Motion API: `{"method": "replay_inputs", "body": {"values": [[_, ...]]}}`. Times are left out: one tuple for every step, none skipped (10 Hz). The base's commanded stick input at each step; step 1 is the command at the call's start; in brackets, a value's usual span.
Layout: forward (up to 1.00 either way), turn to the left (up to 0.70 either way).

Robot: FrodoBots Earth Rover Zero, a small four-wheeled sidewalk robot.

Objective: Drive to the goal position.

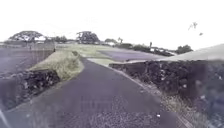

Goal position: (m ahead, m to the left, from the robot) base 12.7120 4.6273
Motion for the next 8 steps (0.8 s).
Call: {"method": "replay_inputs", "body": {"values": [[0.7,0.0],[0.7,0.0],[0.7,0.0],[0.7,0.0],[0.7,0.0],[0.7,0.0],[0.7,0.0],[0.7,0.0]]}}
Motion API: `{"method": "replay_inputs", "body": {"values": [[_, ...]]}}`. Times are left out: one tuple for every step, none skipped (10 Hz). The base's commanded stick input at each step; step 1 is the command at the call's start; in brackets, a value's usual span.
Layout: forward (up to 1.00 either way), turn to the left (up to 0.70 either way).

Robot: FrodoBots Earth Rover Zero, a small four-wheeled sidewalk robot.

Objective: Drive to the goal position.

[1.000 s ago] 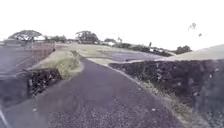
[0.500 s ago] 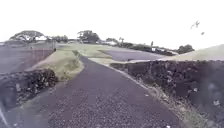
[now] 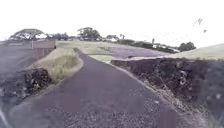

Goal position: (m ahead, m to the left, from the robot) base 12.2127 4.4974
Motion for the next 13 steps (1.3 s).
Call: {"method": "replay_inputs", "body": {"values": [[0.7,0.0],[0.7,0.0],[0.7,0.0],[0.7,0.0],[0.7,0.0],[0.7,0.0],[0.7,0.0],[0.7,0.0],[0.7,0.04],[0.7,0.06],[0.7,0.06],[0.7,0.06],[0.7,0.06]]}}
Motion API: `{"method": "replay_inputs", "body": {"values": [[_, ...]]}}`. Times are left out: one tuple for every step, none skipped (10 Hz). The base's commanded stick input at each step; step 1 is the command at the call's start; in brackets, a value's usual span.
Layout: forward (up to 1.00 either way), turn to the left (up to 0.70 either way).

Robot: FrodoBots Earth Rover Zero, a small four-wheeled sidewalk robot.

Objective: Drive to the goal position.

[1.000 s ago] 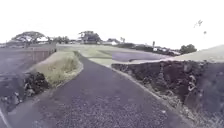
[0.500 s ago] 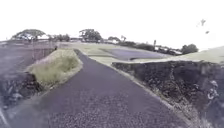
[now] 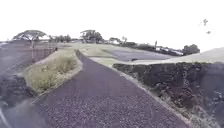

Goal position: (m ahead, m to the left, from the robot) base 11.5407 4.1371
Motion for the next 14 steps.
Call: {"method": "replay_inputs", "body": {"values": [[0.7,0.06],[0.7,0.06],[0.7,0.06],[0.7,0.06],[0.7,0.06],[0.7,0.06],[0.7,0.06],[0.7,0.04],[0.7,0.0],[0.7,0.0],[0.7,0.0],[0.7,0.0],[0.7,0.0],[0.7,0.0]]}}
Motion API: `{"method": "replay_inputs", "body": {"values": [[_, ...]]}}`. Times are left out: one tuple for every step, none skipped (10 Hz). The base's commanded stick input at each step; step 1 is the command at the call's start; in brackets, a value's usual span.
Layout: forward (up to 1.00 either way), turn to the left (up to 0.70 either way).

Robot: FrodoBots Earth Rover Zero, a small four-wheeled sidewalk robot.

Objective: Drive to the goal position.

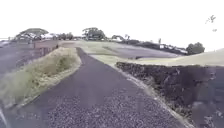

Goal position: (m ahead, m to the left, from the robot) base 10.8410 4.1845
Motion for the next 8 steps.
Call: {"method": "replay_inputs", "body": {"values": [[0.7,0.0],[0.7,0.0],[0.7,0.0],[0.7,0.0],[0.7,0.0],[0.7,0.0],[0.7,0.0],[0.7,0.0]]}}
